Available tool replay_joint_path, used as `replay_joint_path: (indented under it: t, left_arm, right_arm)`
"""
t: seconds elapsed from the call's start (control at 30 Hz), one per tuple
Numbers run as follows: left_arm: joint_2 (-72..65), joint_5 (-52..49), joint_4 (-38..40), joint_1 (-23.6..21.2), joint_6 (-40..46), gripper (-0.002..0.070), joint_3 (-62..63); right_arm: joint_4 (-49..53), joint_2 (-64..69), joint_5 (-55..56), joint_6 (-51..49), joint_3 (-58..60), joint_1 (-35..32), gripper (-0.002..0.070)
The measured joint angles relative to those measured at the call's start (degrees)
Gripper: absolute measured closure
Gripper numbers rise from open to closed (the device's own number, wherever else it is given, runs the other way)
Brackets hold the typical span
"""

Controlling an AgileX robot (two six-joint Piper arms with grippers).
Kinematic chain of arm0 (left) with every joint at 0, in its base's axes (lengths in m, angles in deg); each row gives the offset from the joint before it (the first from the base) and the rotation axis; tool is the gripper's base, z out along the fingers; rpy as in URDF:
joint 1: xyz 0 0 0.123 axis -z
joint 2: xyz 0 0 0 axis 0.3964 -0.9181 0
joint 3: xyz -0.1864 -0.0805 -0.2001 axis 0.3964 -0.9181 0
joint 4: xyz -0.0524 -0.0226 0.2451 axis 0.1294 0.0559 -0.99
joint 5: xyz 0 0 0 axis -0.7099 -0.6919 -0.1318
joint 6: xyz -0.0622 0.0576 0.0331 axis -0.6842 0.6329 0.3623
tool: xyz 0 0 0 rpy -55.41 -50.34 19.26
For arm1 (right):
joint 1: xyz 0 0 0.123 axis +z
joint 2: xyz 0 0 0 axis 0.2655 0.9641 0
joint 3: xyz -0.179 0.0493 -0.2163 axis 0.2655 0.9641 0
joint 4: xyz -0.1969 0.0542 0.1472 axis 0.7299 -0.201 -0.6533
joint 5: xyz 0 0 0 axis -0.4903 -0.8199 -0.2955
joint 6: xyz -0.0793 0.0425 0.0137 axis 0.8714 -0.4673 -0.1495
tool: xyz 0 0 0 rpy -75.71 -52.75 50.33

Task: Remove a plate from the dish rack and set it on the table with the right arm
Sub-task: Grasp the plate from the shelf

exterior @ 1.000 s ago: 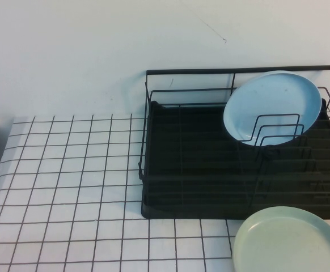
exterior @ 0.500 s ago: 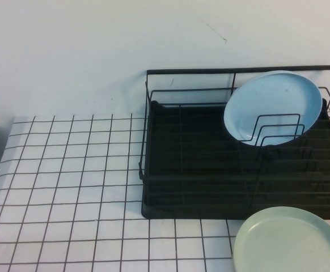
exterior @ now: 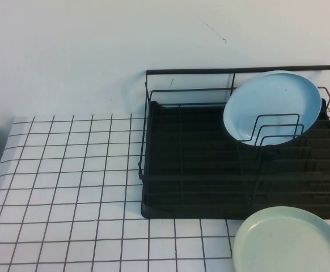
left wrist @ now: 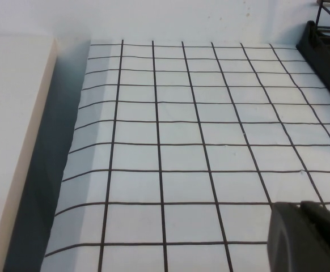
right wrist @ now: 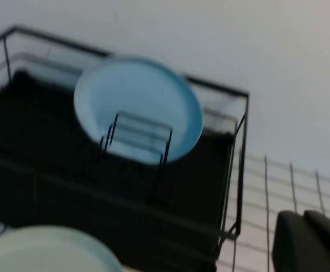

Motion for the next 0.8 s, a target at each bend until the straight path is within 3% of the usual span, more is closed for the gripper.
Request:
replay_joint_path:
  t: [0.23, 0.47, 0.63, 0.73, 0.8]
  left_arm:
    - [0.0, 0.0, 0.0, 0.0, 0.0, 0.0678, 0.0]
    - [0.0, 0.0, 0.0, 0.0, 0.0, 0.0678, 0.0]
    - [0.0, 0.0, 0.0, 0.0, 0.0, 0.0678, 0.0]
    - [0.0, 0.0, 0.0, 0.0, 0.0, 0.0678, 0.0]
    - [0.0, 0.0, 0.0, 0.0, -0.12, 0.0678, 0.0]
  right_arm:
    - [-1.98, 25.08, -11.1, 17.25, -12.42, 0.0, 0.068]
    - [-15.3, 45.1, -11.0, 40.57, -22.72, 0.0, 0.0656]
    - [-28.67, 54.36, -9.56, 64.68, -29.57, 0.0, 0.0494]
    - [-32.24, 58.72, -6.89, 70.62, -33.42, 0.0, 0.0341]
    - [-32.98, 61.38, -4.73, 72.31, -35.77, 0.0, 0.0279]
